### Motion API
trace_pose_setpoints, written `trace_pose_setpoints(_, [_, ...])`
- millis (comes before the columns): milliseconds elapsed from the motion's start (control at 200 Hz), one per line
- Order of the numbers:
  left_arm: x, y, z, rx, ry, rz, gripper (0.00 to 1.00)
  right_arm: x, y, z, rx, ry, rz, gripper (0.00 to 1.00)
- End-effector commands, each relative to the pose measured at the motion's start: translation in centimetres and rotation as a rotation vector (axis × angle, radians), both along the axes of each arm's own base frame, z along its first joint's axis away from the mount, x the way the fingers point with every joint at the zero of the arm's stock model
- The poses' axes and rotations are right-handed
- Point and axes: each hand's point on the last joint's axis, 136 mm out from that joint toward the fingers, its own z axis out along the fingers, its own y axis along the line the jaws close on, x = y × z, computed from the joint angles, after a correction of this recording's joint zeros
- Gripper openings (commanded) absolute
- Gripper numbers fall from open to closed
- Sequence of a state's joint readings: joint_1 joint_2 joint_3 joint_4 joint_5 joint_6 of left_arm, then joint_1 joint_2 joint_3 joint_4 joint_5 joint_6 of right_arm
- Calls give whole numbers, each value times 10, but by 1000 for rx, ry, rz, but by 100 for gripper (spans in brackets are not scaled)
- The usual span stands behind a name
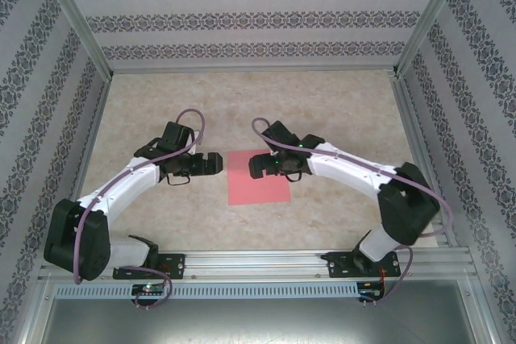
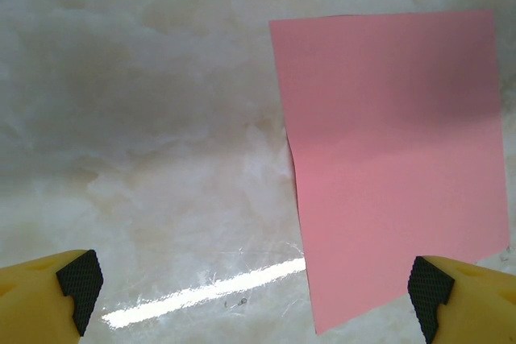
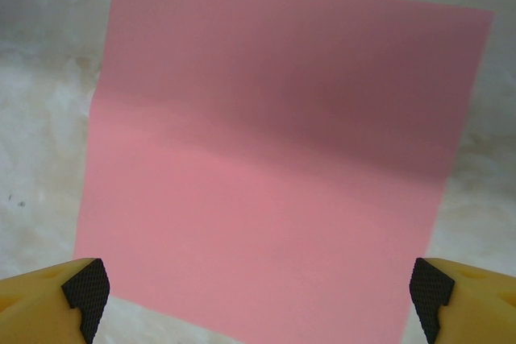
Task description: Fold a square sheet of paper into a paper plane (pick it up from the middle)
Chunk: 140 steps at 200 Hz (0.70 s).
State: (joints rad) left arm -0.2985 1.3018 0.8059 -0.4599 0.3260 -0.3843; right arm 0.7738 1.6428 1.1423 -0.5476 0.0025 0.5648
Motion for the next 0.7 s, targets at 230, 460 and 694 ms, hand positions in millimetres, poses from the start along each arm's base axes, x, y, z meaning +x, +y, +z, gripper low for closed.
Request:
trace_pose_setpoints(230, [1,16,-9,-5,4,79,100,17,12,-33,-137,34,-94,98])
trace_pose_setpoints(460, [-2,19,-9,-2,13,86,100,24,21,-51,-158,56,-105,98])
trace_pose_setpoints(694, [-3,20,-11,-6,22,85,100,29,22,-65,-195,77,-119,97])
